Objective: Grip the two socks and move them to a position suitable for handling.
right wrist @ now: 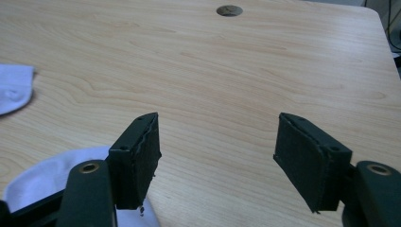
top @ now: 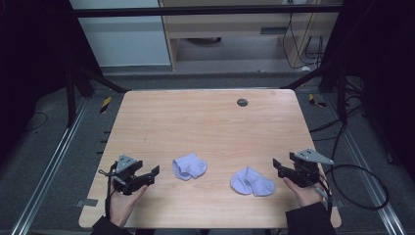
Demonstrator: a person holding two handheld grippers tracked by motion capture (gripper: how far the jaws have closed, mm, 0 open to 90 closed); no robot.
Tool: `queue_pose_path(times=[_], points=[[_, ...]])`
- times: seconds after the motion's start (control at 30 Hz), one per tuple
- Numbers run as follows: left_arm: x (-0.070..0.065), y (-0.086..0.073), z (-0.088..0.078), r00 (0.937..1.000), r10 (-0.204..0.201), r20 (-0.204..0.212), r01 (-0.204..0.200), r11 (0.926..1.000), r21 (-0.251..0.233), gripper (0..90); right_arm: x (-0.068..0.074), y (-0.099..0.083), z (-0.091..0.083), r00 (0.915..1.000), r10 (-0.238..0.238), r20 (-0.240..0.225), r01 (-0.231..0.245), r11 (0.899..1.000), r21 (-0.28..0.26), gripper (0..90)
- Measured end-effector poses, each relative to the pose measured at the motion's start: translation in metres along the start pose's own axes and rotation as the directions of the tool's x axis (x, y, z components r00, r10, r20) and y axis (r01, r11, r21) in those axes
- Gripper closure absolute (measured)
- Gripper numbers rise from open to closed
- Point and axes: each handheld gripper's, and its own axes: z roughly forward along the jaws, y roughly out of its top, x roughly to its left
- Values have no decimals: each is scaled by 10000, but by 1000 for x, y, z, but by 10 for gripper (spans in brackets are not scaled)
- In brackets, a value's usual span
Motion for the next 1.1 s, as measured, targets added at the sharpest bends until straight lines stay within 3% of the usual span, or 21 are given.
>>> queue_pose_path(times=[0.2,0.53,0.83,1.1], points=[[-11,10,2,9998,79,196,-76,9999,-143,284,2,7,-4,9998,-183,-85,184,9998,93,327],[-49,25,22,9949,649,771,-637,9978,-180,320,10,17,-5,9991,-323,-266,326,9994,83,383],[-82,31,39,9873,1037,1202,-1028,9946,-135,342,18,10,-8,9964,-530,-666,547,9982,239,444],[-106,31,51,9797,1287,1539,-1298,9915,-31,361,20,-4,-7,9933,-712,-906,782,9940,764,506]])
